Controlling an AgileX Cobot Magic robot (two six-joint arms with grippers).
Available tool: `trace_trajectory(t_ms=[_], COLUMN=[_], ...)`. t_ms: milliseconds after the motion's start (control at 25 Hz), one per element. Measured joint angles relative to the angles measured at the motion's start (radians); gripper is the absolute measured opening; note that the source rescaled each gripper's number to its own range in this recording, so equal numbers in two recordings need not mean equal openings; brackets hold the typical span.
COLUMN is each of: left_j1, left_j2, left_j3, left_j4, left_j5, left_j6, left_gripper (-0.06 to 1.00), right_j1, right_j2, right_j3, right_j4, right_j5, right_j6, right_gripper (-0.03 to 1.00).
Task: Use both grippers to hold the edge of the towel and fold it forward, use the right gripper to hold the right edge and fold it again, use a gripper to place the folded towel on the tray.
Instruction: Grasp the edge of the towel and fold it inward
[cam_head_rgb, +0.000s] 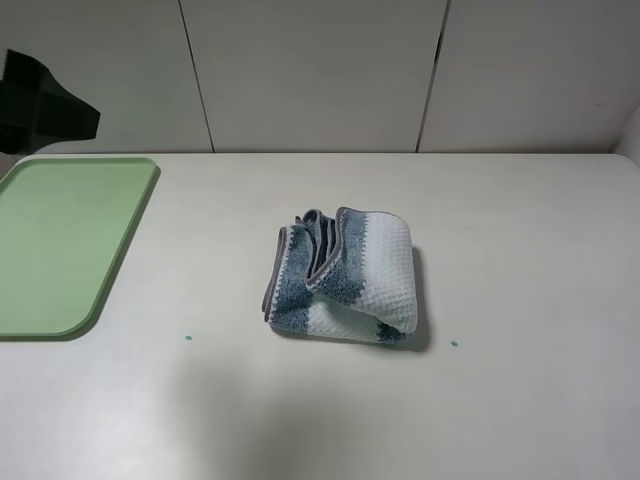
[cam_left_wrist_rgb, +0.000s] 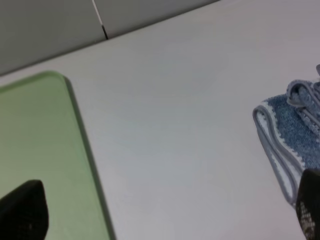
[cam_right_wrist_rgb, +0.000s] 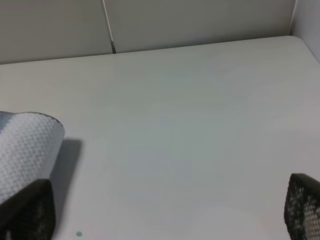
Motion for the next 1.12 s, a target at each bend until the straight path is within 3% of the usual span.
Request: trace_trajectory(t_ms=[400,1120], left_j1=[-0.015,-0.187], left_j2=[0.236,0.706], left_j3=[-0.095,-0.475], left_j4=[-0.154,-0.196], left_j5=[-0.044,0.127], left_j6=[-0.046,-0.262], left_gripper=[1.00,1.00], right_j1=[0.000,0.000], right_j2=[0.000,0.000], right_j3=[0.000,0.000], right_j4=[0.002,0.002], right_j5=[0.000,0.000], right_j6=[0.000,0.000], right_gripper=[1.00,1.00])
